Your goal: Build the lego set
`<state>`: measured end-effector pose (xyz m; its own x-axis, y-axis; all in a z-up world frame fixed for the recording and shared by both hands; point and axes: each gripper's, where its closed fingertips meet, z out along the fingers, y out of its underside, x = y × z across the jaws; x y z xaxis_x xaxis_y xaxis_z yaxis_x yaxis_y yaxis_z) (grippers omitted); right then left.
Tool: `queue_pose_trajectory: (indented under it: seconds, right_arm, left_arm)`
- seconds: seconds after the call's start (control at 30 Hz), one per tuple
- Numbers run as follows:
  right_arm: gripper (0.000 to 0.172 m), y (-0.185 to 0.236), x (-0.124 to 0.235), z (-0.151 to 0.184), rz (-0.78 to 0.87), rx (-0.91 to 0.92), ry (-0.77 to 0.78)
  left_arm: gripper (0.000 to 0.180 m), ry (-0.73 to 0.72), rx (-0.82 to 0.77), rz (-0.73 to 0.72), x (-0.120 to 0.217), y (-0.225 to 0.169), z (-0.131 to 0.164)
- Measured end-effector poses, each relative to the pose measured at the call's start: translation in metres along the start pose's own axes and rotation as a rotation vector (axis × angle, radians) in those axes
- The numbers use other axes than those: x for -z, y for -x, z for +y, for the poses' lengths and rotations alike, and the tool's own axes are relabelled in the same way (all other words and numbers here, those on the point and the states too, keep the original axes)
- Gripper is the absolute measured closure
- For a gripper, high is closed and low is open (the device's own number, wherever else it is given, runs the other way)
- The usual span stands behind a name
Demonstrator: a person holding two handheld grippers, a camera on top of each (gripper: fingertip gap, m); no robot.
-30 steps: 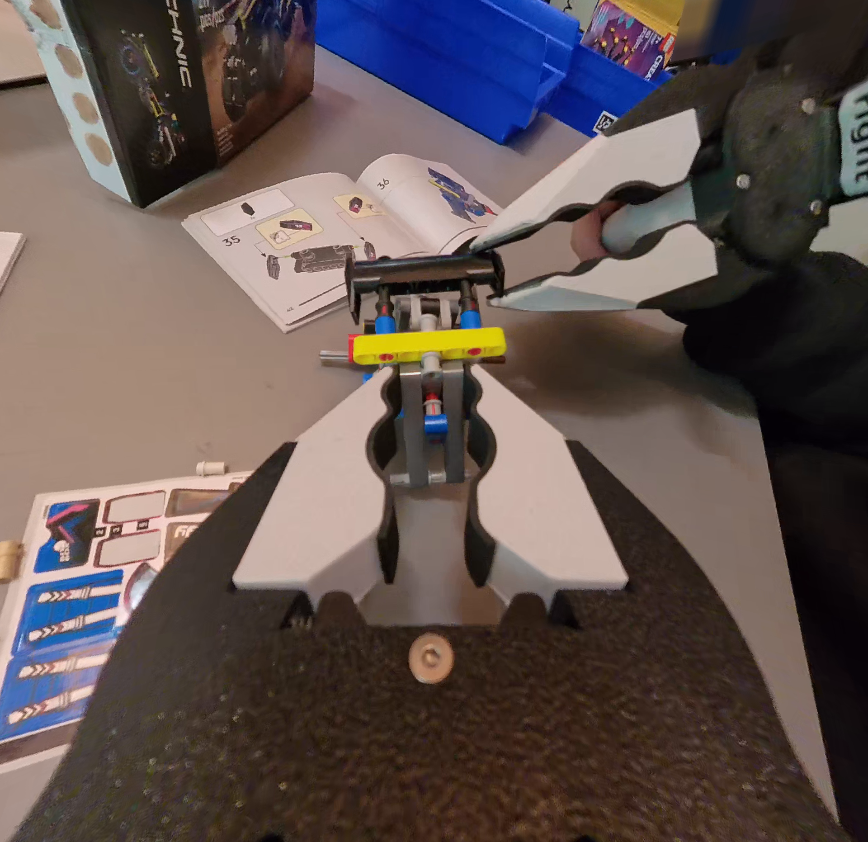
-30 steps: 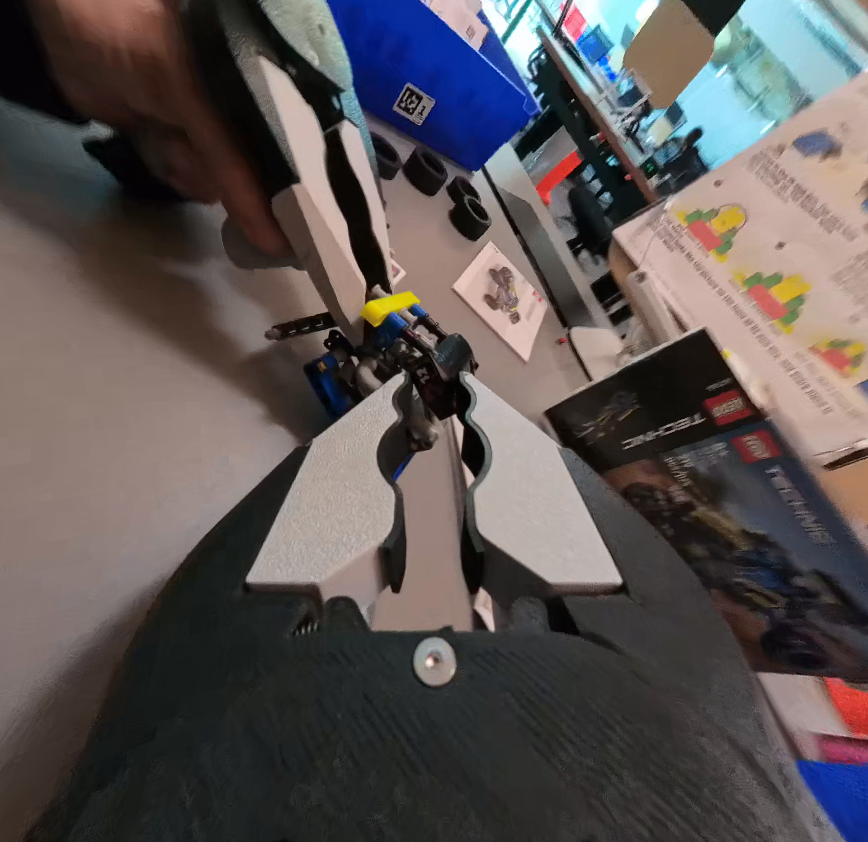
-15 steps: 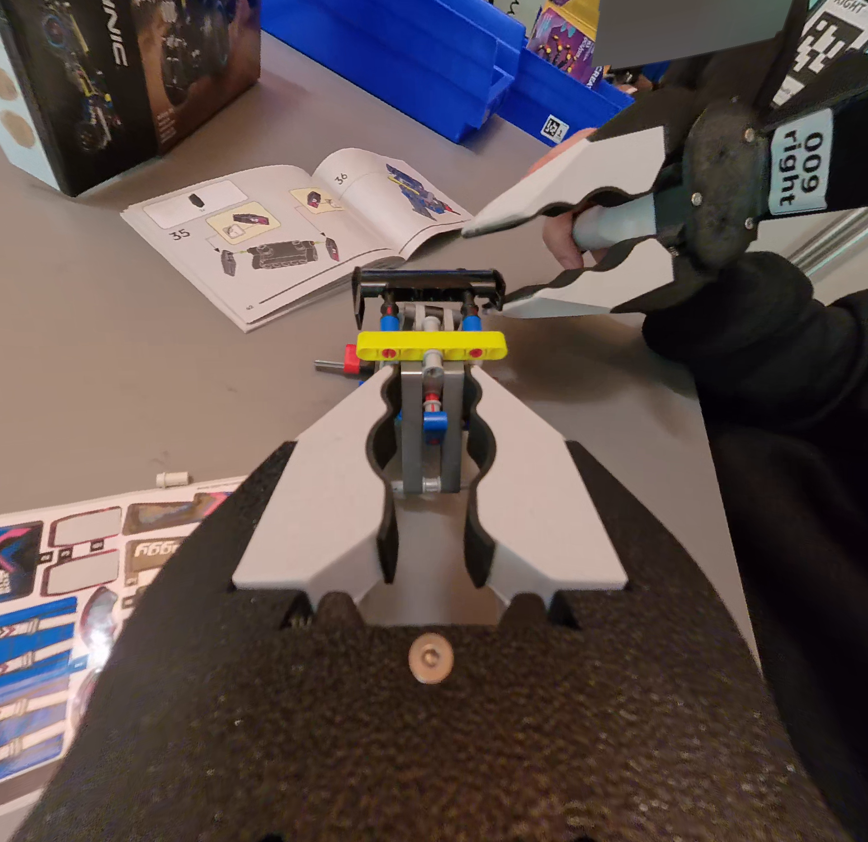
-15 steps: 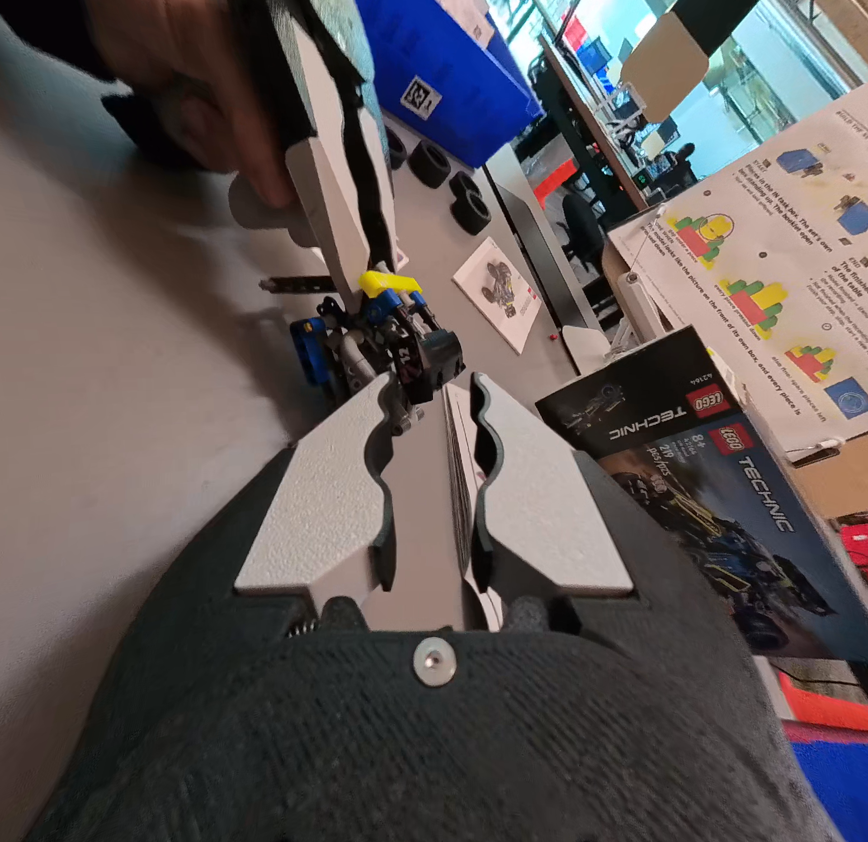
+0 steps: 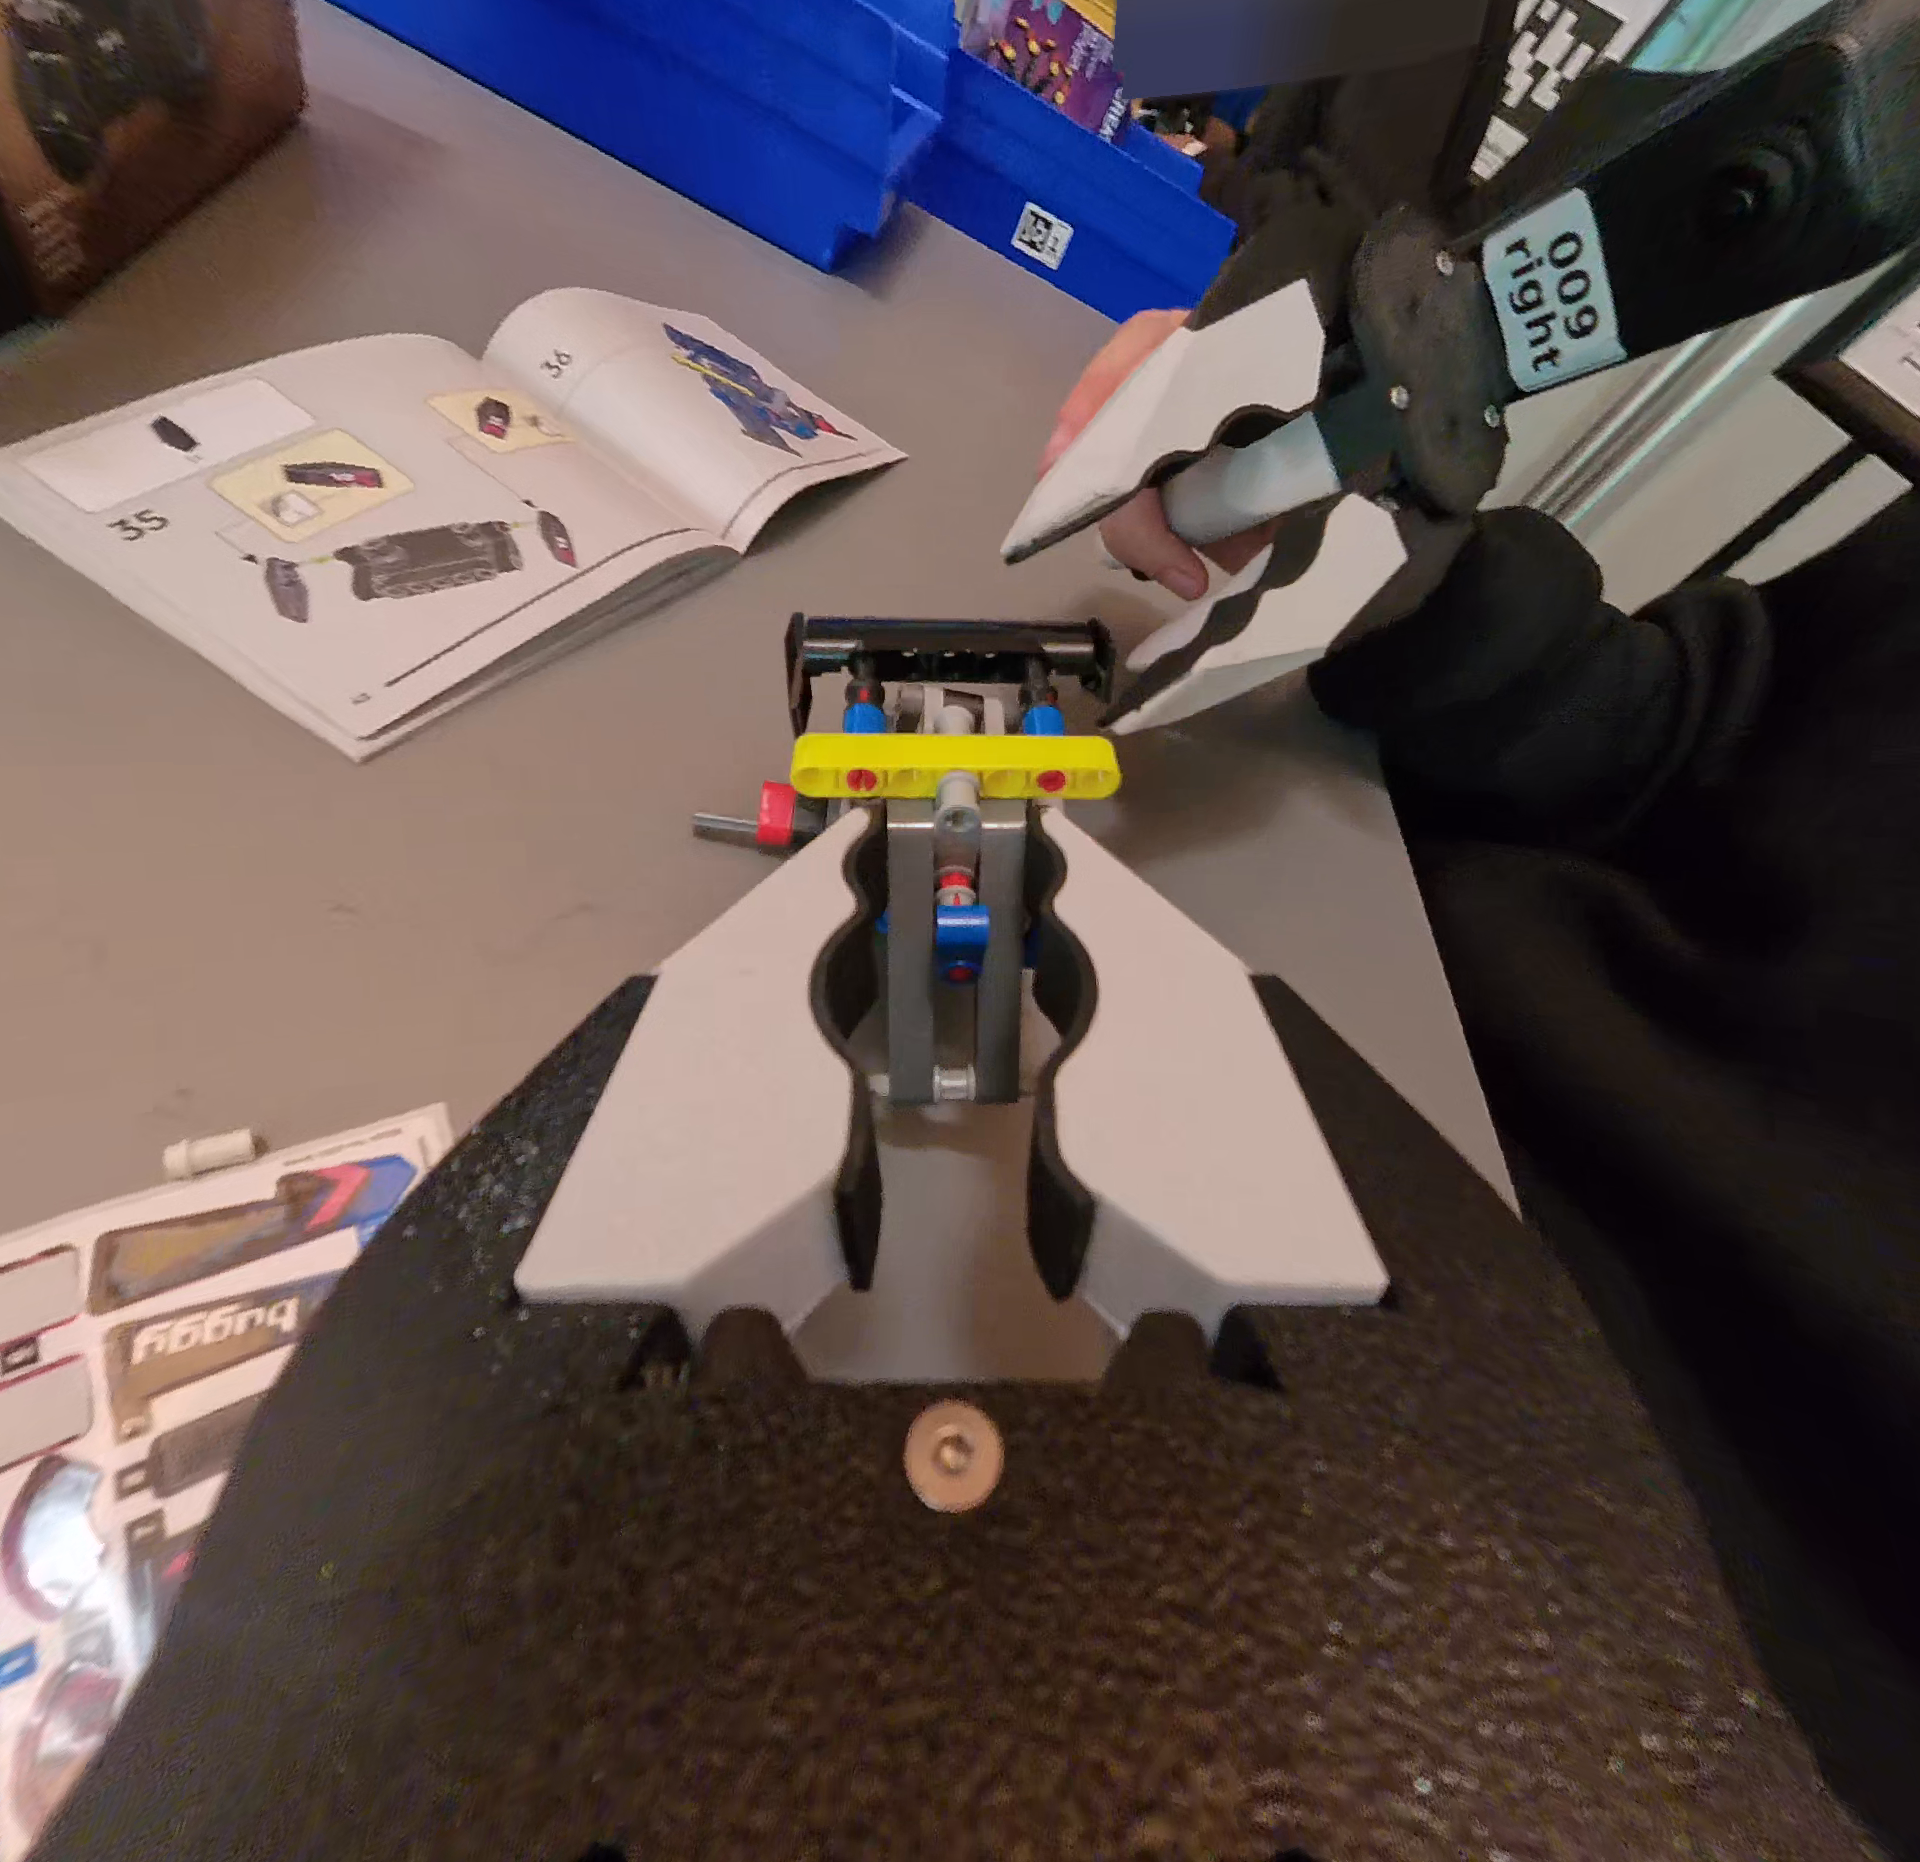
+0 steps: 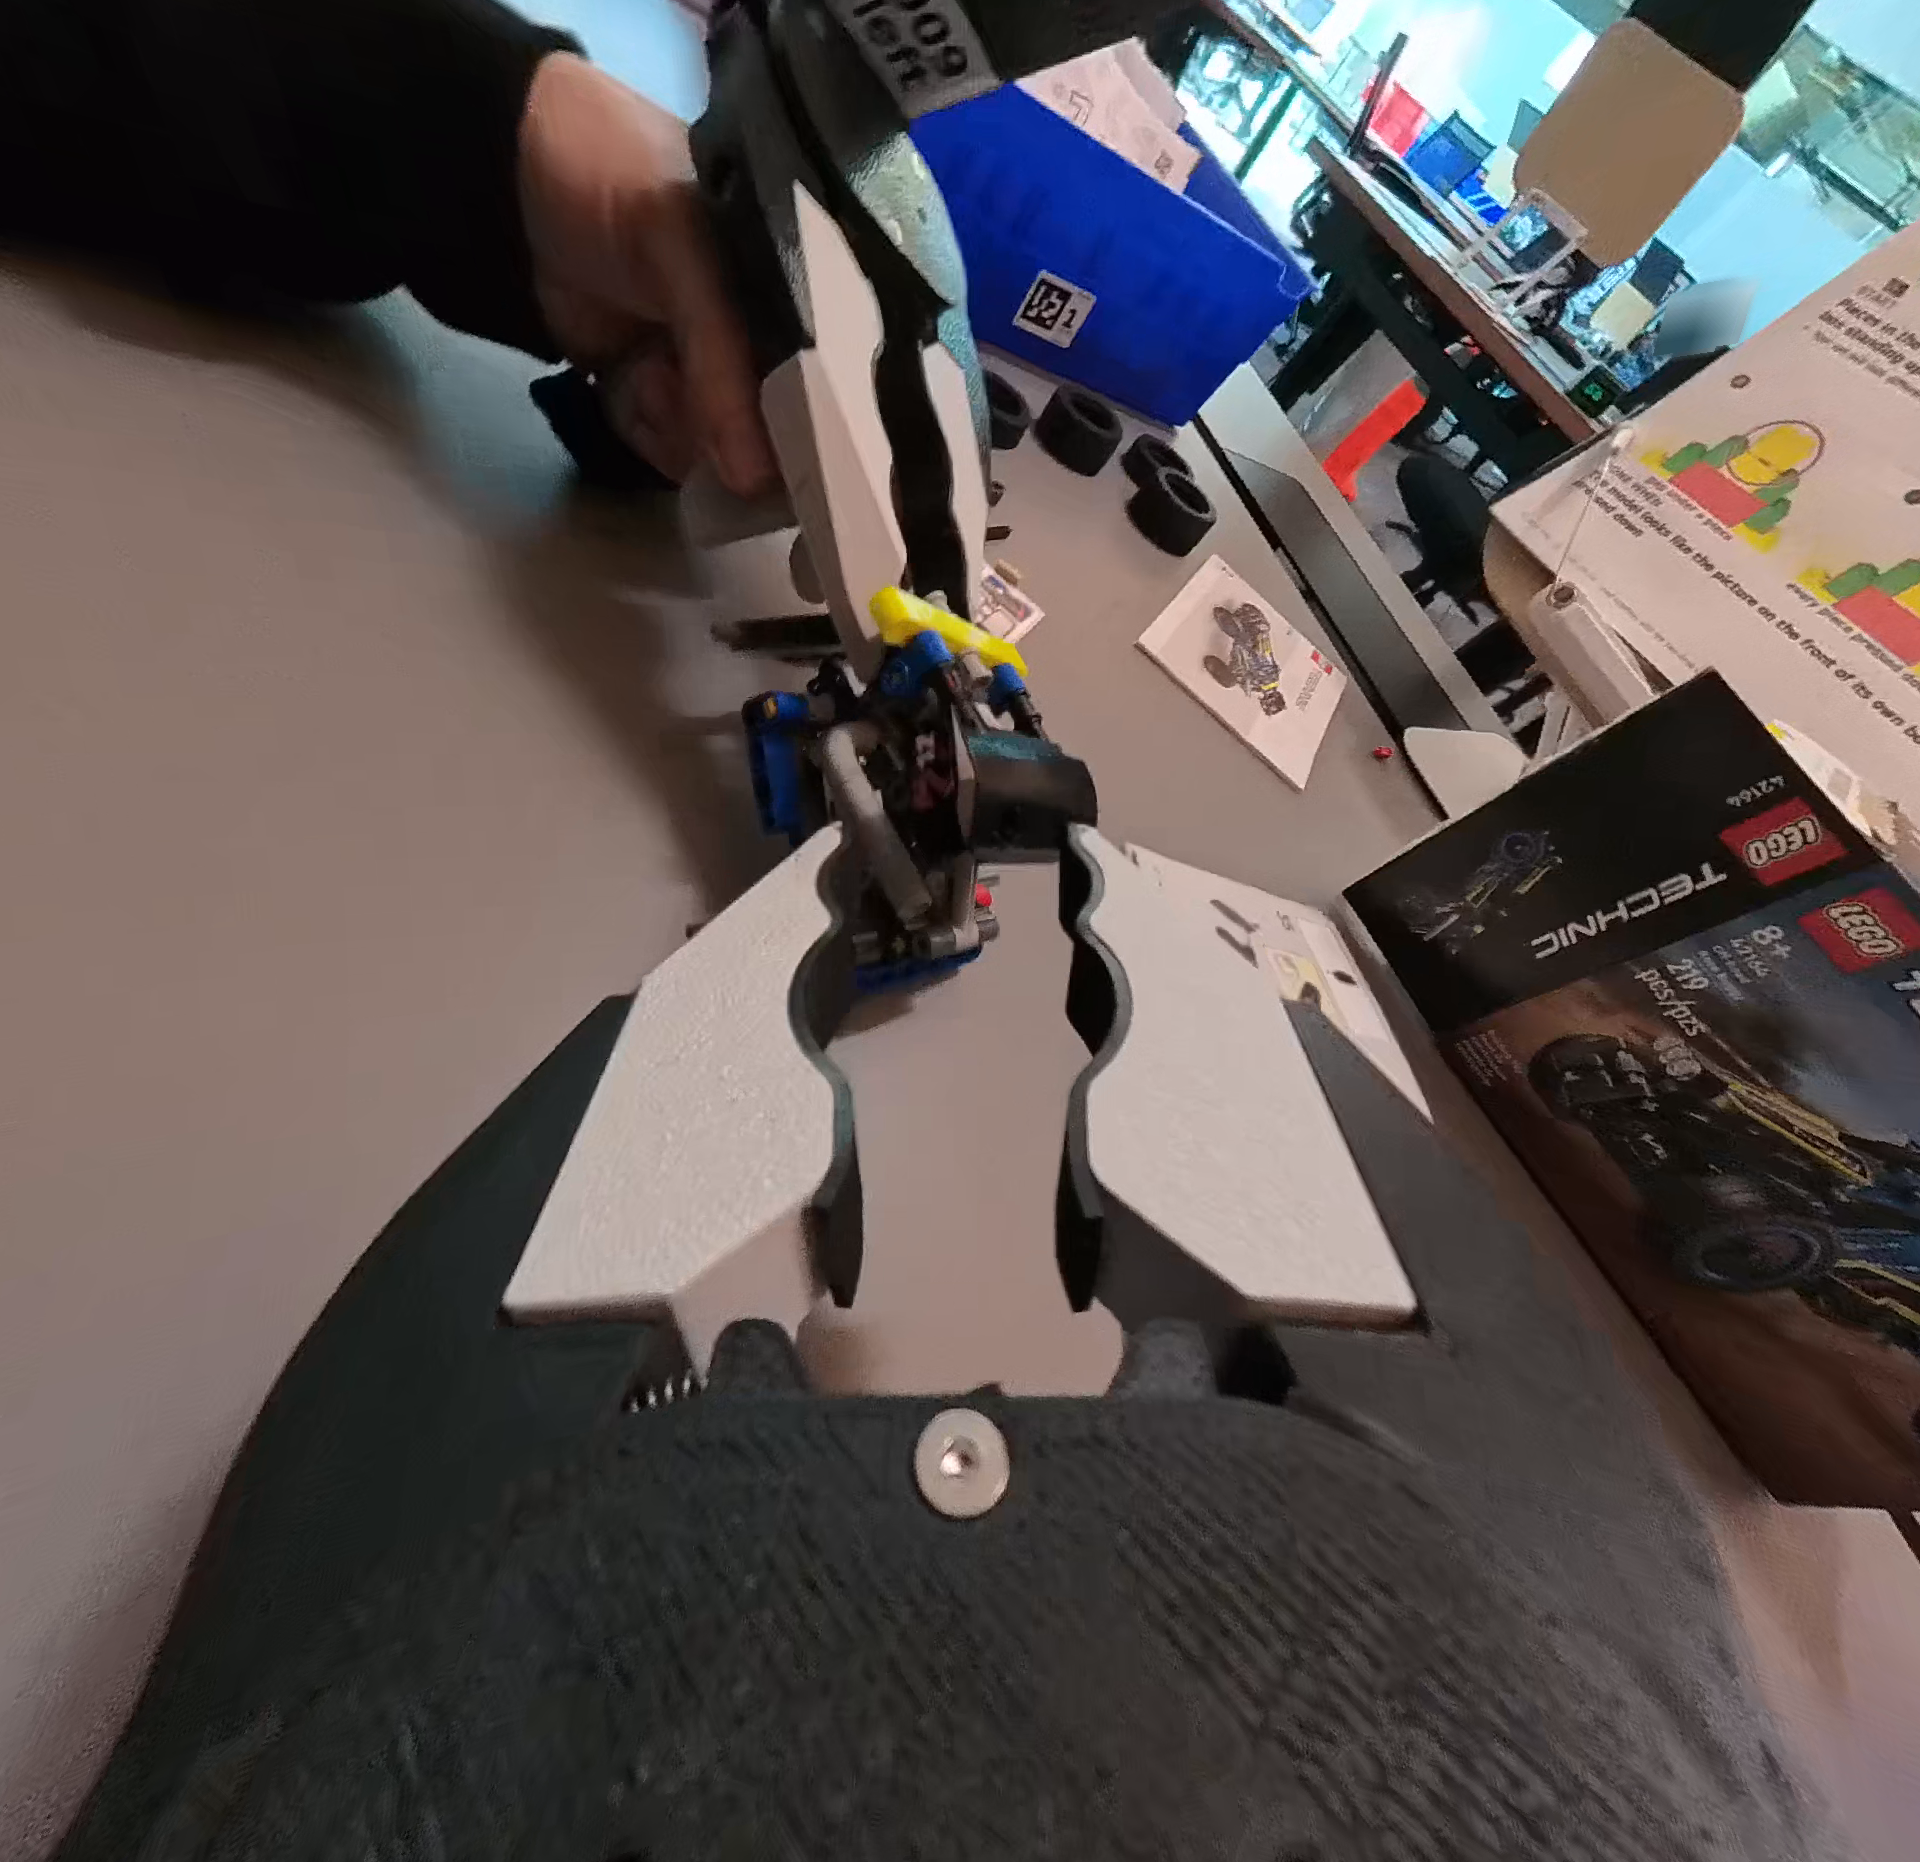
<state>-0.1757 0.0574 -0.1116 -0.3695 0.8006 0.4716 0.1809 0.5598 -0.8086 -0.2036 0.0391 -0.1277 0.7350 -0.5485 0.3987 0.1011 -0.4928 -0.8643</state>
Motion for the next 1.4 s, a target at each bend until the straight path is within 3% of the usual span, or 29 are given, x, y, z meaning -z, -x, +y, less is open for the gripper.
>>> queue_pose_trajectory:
  seconds: [0.1, 0.27, 0.47, 0.6, 0.8, 0.9, 1.07, 1.23, 1.4]
  right_arm:
    - [0.135, 0.003, 0.014, 0.014, 0.012, -0.038, 0.041]
    - [0.134, -0.014, 0.045, 0.067, 0.100, -0.185, 0.247]
    - [0.135, -0.059, 0.073, 0.090, 0.214, -0.327, 0.184]
    - [0.134, -0.074, 0.071, 0.109, 0.209, -0.366, 0.207]
    - [0.137, -0.080, 0.068, 0.094, 0.190, -0.320, 0.072]
    - [0.138, -0.075, 0.071, 0.080, 0.143, -0.357, -0.022]
    - [0.139, -0.057, 0.064, 0.072, 0.040, -0.283, -0.034]
    - [0.139, -0.048, 0.060, 0.069, 0.004, -0.235, -0.033]
    - [0.140, -0.051, 0.062, 0.071, 0.023, -0.232, -0.038]
  left_arm:
    - [0.158, 0.006, -0.064, 0.039, -0.001, -0.008, 0.000]
    - [0.158, -0.006, -0.183, 0.038, -0.005, -0.012, -0.005]
    - [0.157, 0.067, -0.333, -0.114, -0.013, 0.008, -0.001]
    - [0.145, 0.188, -0.388, -0.219, -0.020, 0.017, 0.016]
    - [0.131, 0.177, -0.457, -0.407, -0.013, 0.017, 0.009]
    - [0.124, 0.258, -0.547, -0.485, -0.007, 0.017, 0.001]
    - [0.099, 0.382, -0.516, -0.392, -0.020, 0.010, -0.004]
    - [0.119, 0.438, -0.544, -0.372, -0.033, 0.022, -0.001]
    - [0.121, 0.414, -0.501, -0.382, -0.035, 0.022, -0.002]
